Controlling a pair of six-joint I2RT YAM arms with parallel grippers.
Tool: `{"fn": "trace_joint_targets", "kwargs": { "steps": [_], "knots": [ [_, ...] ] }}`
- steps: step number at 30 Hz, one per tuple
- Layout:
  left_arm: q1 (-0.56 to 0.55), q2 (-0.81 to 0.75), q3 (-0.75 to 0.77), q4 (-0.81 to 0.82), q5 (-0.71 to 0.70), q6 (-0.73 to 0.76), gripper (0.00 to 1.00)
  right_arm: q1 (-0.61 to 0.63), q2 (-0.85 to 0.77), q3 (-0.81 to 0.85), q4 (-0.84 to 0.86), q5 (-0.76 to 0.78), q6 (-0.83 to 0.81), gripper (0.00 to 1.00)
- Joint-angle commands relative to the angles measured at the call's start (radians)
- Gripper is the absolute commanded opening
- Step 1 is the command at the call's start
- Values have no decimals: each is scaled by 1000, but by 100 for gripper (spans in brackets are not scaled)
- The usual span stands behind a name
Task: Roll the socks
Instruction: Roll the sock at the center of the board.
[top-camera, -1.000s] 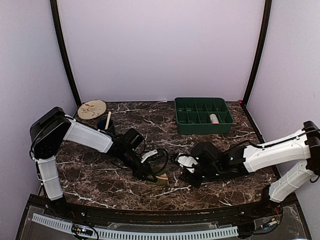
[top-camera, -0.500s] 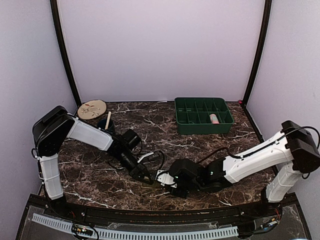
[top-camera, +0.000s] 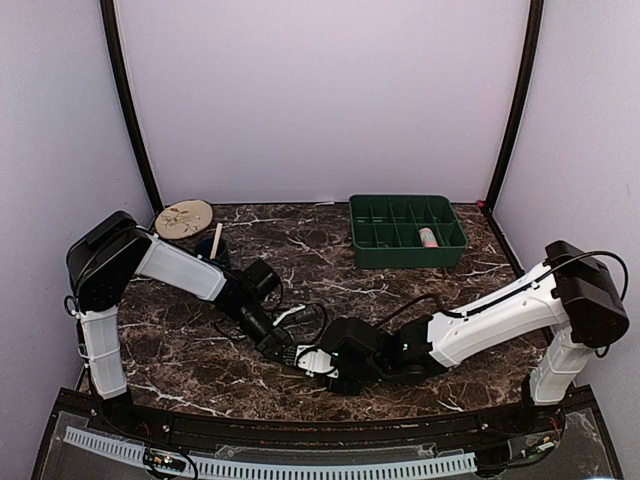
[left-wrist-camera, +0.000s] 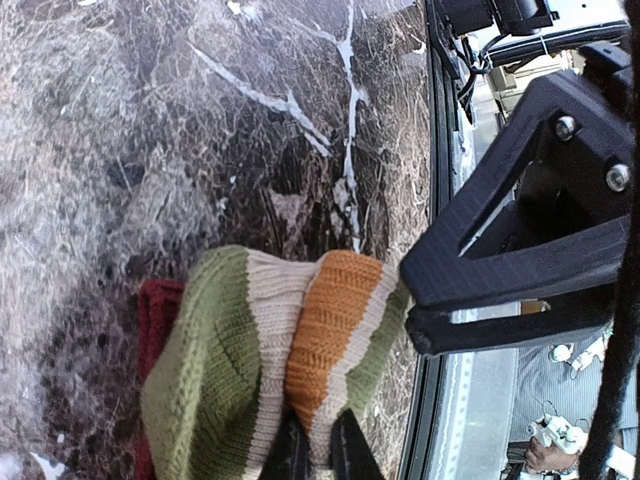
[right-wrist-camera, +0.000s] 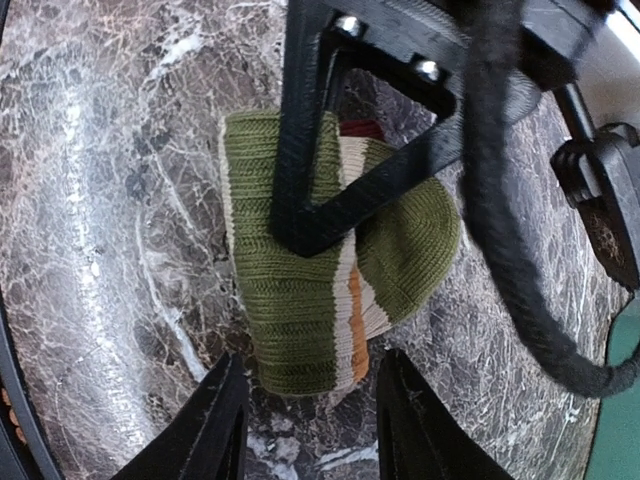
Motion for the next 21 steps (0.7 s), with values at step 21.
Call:
{"fn": "trace_joint_targets", "kwargs": {
  "steps": [21],
  "knots": [
    [10,44,-29,-125,-52,50,0,-31,135,63,35,-55,-81,32]
  ]
}}
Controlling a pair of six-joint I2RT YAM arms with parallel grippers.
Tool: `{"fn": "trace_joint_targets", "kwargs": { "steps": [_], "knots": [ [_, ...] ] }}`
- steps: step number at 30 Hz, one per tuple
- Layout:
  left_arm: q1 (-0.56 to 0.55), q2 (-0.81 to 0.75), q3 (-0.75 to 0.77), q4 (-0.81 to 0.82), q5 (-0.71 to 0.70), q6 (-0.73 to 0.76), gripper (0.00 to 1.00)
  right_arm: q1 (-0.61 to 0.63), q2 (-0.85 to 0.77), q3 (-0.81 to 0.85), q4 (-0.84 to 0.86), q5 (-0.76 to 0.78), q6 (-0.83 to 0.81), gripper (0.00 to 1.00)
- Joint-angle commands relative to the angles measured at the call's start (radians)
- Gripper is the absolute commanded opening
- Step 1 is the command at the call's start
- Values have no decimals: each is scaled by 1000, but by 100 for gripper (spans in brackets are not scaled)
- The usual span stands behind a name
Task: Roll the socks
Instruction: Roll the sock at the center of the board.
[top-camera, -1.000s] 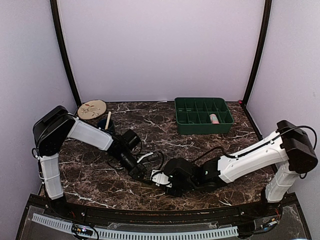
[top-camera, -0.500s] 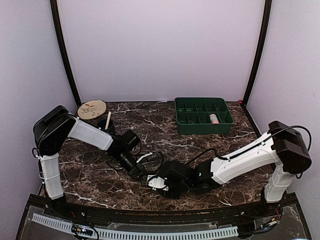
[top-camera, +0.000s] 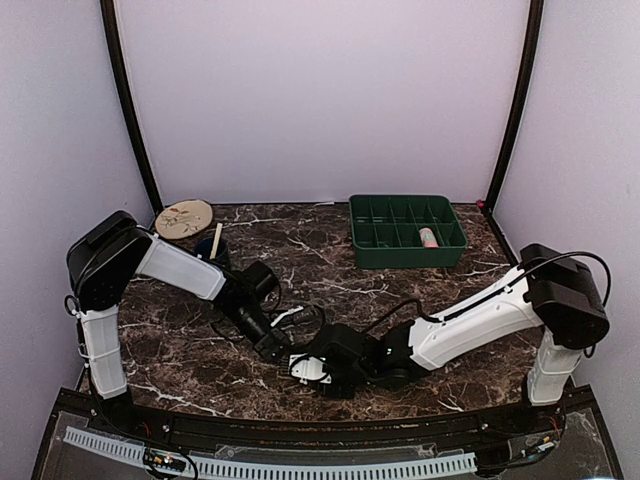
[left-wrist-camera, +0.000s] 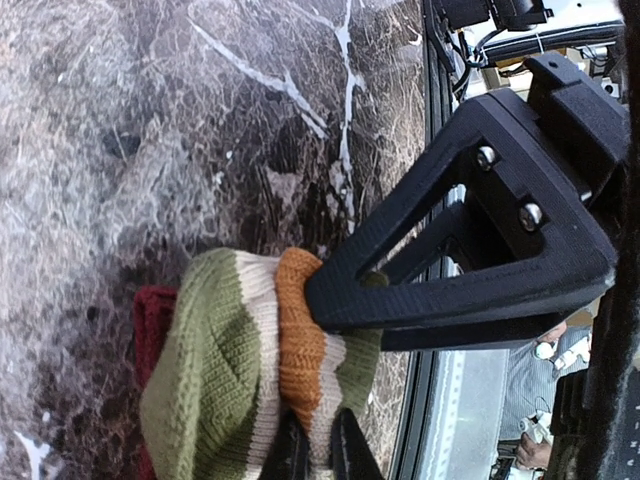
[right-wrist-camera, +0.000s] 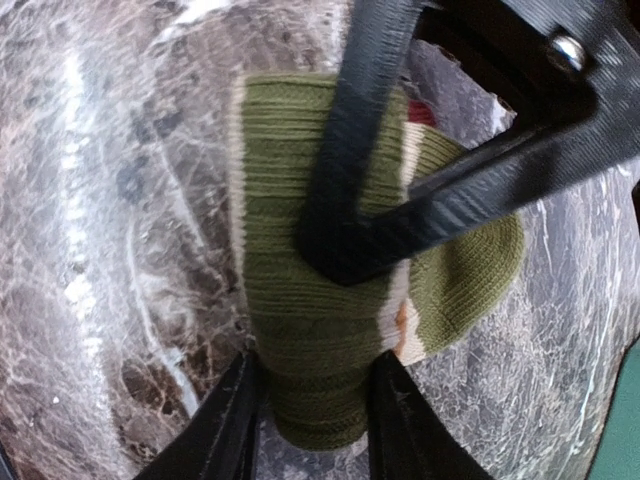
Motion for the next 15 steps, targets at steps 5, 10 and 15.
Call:
{"fn": "trace_joint_targets", "kwargs": {
  "steps": [5,10,15],
  "knots": [
    [4,39,-25,-105,-60,40,0,-50,40,23,10,-71,-18,12],
    [6,37,-19,-99,-91,15,0,-76,45,28,-11,-119,-12,0],
    [12,6,-14,-82,-169,-39,18,-89,43,41,-50,-164,-2,0]
  ]
}}
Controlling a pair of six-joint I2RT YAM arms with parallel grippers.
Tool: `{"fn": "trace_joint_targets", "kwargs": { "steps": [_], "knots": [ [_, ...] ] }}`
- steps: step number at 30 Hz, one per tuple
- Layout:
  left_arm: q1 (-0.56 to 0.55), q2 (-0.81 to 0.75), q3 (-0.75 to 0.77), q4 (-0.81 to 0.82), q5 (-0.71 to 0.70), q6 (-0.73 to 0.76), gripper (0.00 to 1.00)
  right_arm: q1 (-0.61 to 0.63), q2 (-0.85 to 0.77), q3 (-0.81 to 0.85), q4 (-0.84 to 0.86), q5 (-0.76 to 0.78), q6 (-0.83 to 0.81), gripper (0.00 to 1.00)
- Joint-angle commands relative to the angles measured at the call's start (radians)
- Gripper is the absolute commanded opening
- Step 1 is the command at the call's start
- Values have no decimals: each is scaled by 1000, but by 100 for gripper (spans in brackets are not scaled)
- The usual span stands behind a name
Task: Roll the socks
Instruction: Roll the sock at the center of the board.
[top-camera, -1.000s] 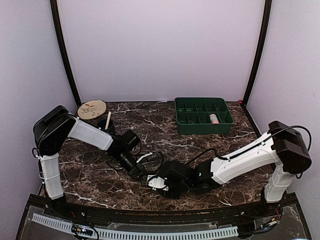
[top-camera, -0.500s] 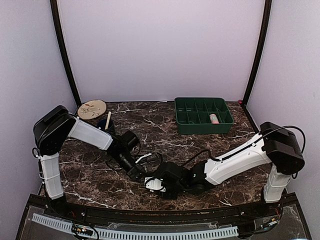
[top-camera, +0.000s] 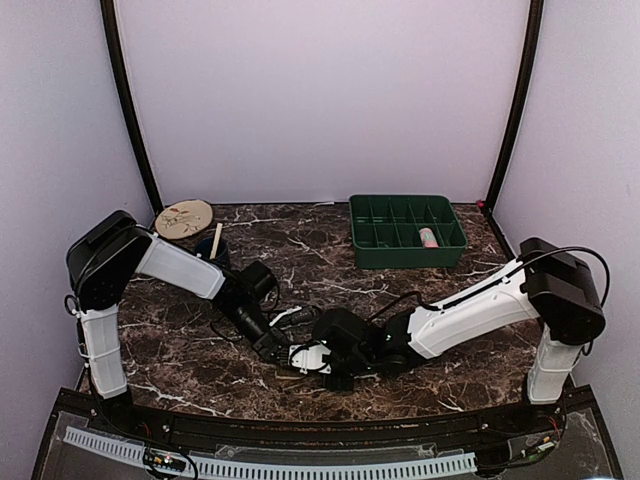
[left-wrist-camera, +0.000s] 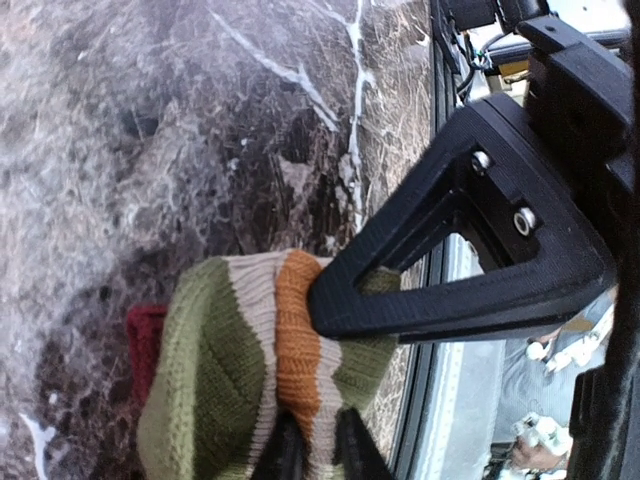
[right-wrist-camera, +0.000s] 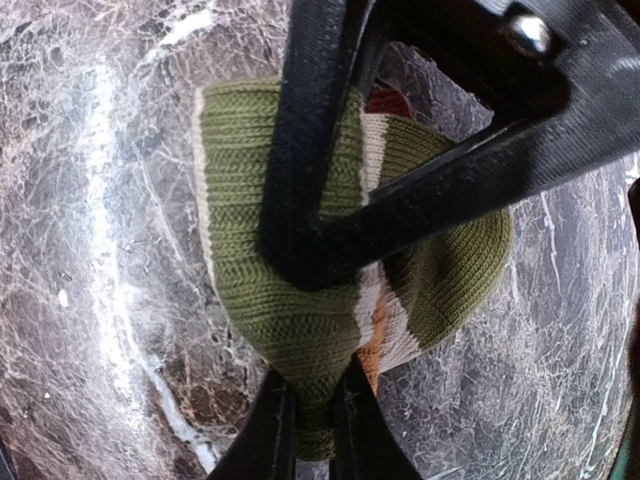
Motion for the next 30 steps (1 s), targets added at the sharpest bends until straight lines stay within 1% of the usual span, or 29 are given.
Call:
{"fn": "trace_joint_targets", "kwargs": {
  "steps": [1,5,10,16,24,27,30],
  "knots": [
    [5,-7,-13,-51,-197,-45,21,-25,33,19,-57,-49,20,0],
    [13,-56,-9,-24,-267,-98,30,-38,25,14,-76,-67,43,0],
    [21,-117,5,-12,-354,-150,34,-43,-3,-12,-103,-59,62,0],
    [29,-161,18,10,-409,-201,39,-45,-59,-63,-138,-14,98,0],
    [29,-200,43,28,-448,-250,40,-37,-135,-95,-196,58,203,0],
    [28,-241,19,44,-464,-273,40,-27,-130,-75,-232,57,227,0],
    [28,-308,-40,91,-457,-307,40,-23,-112,-38,-267,16,261,0]
  ]
}}
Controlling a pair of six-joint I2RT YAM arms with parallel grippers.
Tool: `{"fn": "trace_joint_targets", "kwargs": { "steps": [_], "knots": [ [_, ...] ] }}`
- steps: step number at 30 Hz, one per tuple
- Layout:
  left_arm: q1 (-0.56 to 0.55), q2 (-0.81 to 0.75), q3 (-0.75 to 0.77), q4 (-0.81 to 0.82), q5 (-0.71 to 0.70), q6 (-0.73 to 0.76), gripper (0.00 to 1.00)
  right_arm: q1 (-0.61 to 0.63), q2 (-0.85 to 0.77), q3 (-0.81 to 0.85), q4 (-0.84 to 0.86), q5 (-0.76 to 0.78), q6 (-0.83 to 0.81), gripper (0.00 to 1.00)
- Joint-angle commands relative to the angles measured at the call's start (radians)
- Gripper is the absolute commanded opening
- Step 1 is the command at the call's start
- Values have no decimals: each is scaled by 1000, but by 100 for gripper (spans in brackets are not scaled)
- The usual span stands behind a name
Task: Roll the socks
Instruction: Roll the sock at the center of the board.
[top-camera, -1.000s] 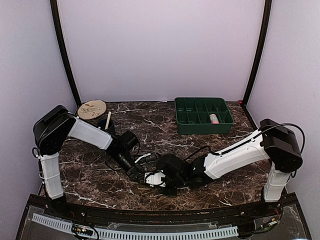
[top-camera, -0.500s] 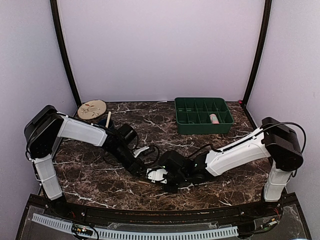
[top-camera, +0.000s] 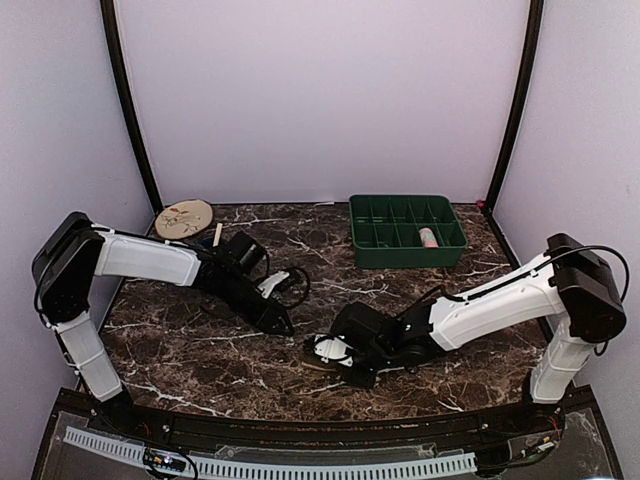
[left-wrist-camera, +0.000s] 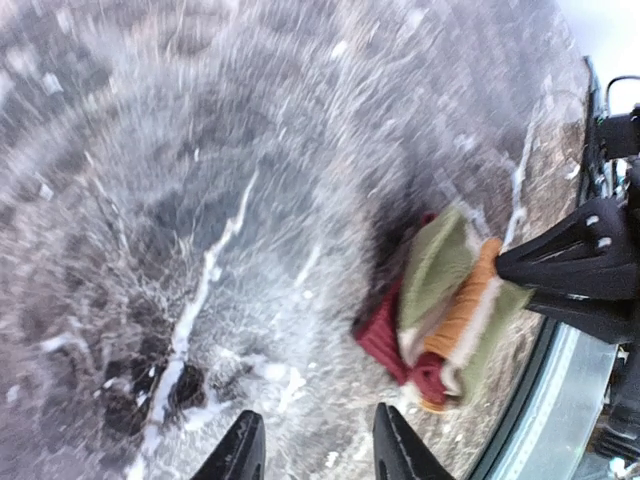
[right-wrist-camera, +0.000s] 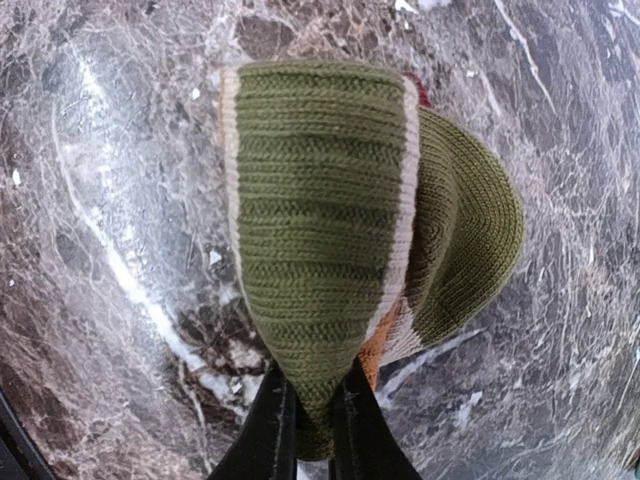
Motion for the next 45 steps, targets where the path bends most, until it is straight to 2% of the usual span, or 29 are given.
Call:
{"fn": "trace_joint_targets", "kwargs": {
  "steps": [1,6,9,13,20,32,45],
  "knots": [
    [4,-159,-86,84,-21,-62,40,9,16,46,-105,-38,80,0],
    [-24,-337,-272,257,-94,-118,39,5,56,98,-147,-117,132,0],
    [-88,-400,-340,315,-164,-113,39,-7,71,114,-158,-176,161,0],
    [-208,-428,-383,380,-282,-79,39,-34,87,139,-190,-239,181,0],
    [-295,-443,-450,500,-385,-41,40,-106,115,195,-270,-361,181,0],
    [-431,-408,-409,519,-496,216,42,-240,165,263,-353,-622,171,0],
    [-523,-225,-269,451,-553,496,43,-354,239,324,-434,-815,149,0]
  ]
}}
